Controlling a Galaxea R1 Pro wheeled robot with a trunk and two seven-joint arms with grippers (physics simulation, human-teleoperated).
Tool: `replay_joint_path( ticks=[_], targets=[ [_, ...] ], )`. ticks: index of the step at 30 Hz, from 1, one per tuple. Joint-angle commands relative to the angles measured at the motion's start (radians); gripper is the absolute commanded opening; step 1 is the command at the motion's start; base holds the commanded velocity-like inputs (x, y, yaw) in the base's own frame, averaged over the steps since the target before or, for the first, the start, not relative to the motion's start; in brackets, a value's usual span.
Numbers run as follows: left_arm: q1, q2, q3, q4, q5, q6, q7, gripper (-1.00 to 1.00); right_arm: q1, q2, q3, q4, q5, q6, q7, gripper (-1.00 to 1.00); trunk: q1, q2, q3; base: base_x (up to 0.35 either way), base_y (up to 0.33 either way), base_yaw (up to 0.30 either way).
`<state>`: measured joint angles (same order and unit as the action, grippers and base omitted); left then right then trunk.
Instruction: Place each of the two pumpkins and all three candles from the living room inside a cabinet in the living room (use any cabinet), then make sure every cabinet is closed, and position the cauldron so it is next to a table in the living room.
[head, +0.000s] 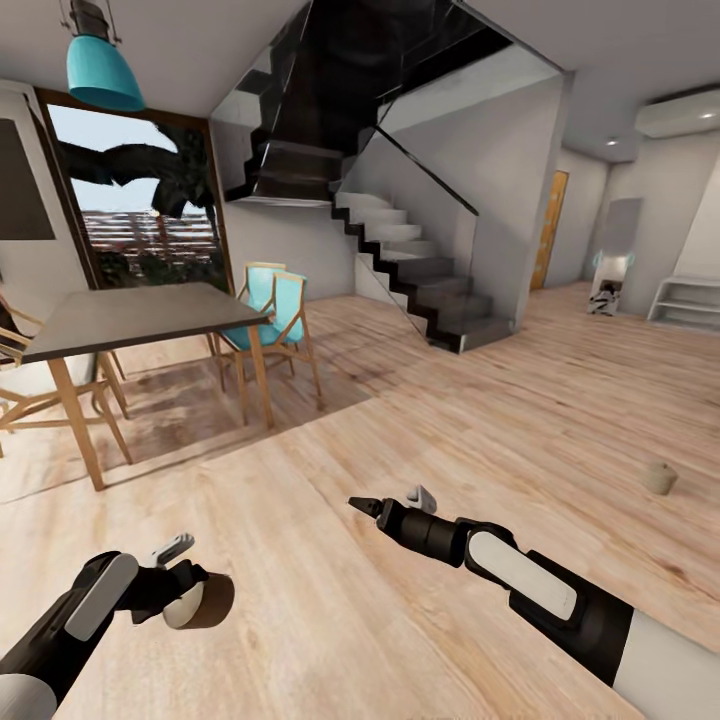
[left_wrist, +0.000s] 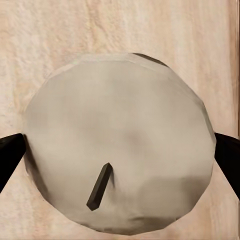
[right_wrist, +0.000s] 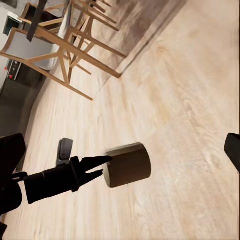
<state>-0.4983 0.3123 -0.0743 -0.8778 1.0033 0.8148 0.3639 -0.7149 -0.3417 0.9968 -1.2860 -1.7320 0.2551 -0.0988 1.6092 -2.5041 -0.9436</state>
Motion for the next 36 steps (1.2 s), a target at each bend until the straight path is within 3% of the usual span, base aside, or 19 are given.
replay_joint_path(
  ticks=[1, 16, 30, 36],
  targets=[
    [0.000, 0.002, -0.003, -0.002, 0.012, 0.000, 0.009, -1.00, -0.002, 0.000, 0.002, -0.001, -0.009, 0.000, -0.006, 1.00, 0.000, -0.001, -0.001, 0.001, 0.000, -0.293],
    [0.000, 0.002, -0.004, -0.002, 0.012, 0.000, 0.010, -1.00, -0.001, 0.000, 0.002, 0.018, -0.011, -0.002, -0.002, 1.00, 0.000, -0.001, -0.001, 0.055, 0.000, -0.293],
    [0.000, 0.001, -0.004, -0.003, 0.012, 0.000, 0.010, -1.00, 0.000, 0.000, 0.001, 0.041, -0.011, -0.002, 0.013, 1.00, 0.000, -0.001, -0.001, 0.279, 0.000, -0.289],
    [0.000, 0.001, -0.004, -0.003, 0.012, 0.000, 0.010, -1.00, 0.001, 0.001, 0.002, 0.040, -0.009, -0.003, 0.014, 1.00, 0.000, -0.001, -0.001, 0.332, 0.000, -0.062]
  ],
)
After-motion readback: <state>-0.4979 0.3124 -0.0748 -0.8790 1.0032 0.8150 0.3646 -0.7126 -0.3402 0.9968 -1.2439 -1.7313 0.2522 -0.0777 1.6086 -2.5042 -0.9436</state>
